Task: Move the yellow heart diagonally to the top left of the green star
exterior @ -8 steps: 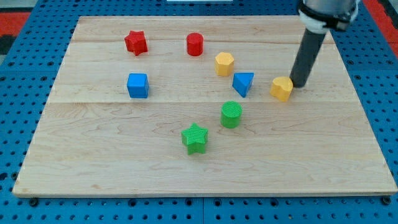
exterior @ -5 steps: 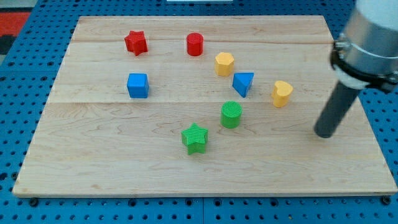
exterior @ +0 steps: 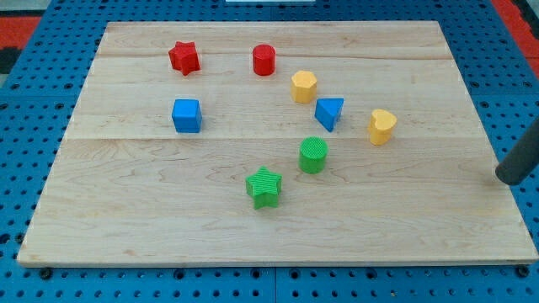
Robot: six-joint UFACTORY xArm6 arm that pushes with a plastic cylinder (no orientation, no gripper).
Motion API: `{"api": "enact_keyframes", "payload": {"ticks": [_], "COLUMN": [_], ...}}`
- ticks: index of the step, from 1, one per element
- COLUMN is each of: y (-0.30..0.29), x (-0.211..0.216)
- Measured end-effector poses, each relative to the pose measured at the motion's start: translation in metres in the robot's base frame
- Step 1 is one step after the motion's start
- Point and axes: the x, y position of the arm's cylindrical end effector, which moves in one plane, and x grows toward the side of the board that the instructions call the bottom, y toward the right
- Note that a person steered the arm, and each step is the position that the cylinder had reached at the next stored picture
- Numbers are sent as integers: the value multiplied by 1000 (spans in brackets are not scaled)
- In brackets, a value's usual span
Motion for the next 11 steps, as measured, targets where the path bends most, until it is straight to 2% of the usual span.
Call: {"api": "enact_keyframes", "payload": {"ticks": [1,2,3,4,5,7,10,11], "y": [5,15,22,-5,-77,-139,-188,-169], "x": [0,-33,-84,-133,-147,-97,-98,-60]}}
